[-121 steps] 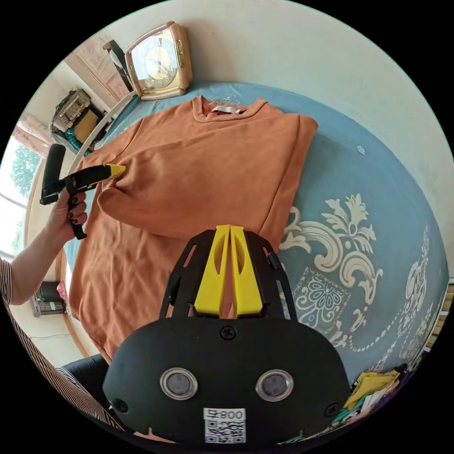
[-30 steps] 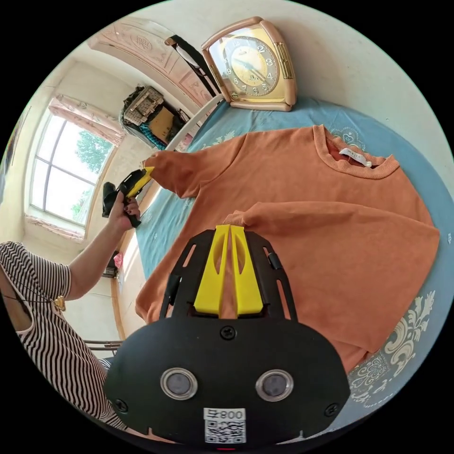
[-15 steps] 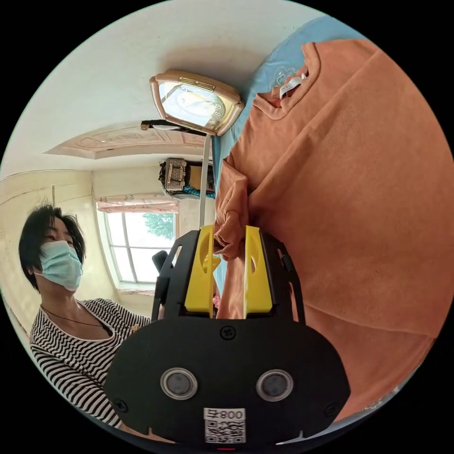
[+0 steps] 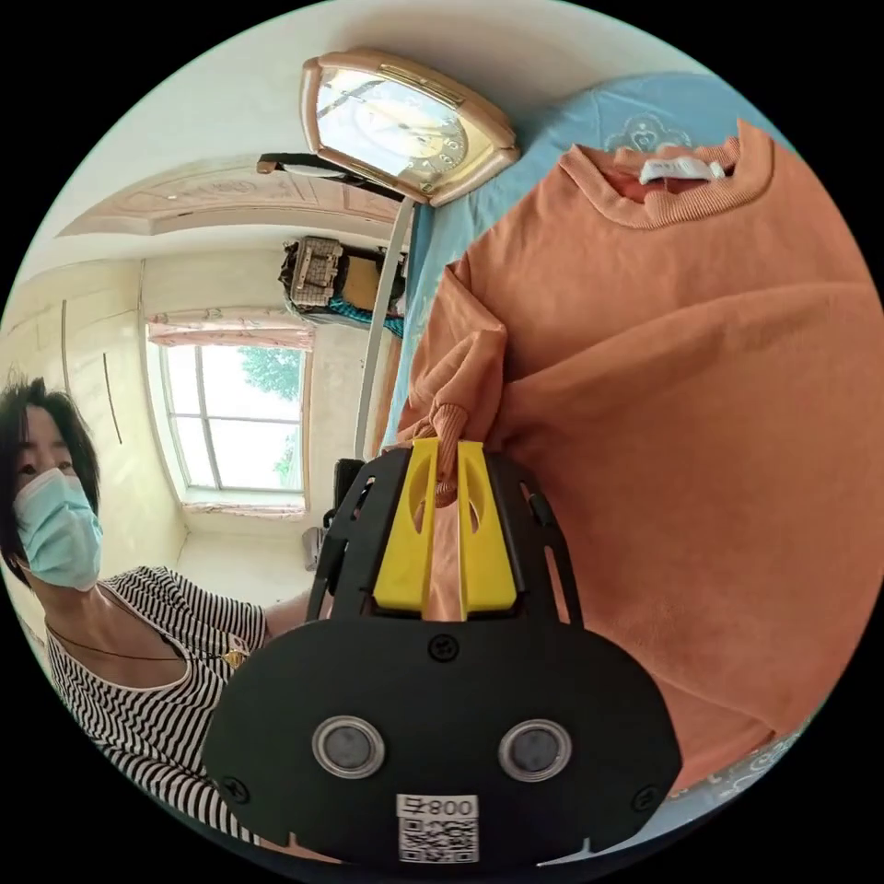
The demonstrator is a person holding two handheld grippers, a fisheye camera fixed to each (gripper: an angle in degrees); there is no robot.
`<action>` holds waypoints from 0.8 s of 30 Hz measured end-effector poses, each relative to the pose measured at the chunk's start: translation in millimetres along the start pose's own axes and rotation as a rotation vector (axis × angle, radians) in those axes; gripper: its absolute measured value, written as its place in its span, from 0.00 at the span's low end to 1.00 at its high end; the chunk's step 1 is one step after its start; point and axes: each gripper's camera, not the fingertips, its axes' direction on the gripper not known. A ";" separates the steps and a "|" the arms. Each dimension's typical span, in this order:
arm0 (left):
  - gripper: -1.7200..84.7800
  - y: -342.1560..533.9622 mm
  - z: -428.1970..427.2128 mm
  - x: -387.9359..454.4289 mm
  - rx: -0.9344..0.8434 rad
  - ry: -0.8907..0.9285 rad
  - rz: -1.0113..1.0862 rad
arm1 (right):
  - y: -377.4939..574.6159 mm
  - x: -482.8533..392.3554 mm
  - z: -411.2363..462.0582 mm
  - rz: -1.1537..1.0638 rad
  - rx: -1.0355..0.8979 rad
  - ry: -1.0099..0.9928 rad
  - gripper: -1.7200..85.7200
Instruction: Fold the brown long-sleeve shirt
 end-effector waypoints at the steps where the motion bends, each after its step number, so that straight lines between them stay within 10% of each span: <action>1: 0.04 -0.7 1.1 9.6 0.006 0.020 0.037 | -1.2 -10.4 -10.5 -0.048 0.024 -0.010 0.06; 24: 0.04 26.9 123.6 43.5 -0.311 -0.213 0.288 | 83.5 85.8 -117.5 0.187 0.188 -0.075 0.04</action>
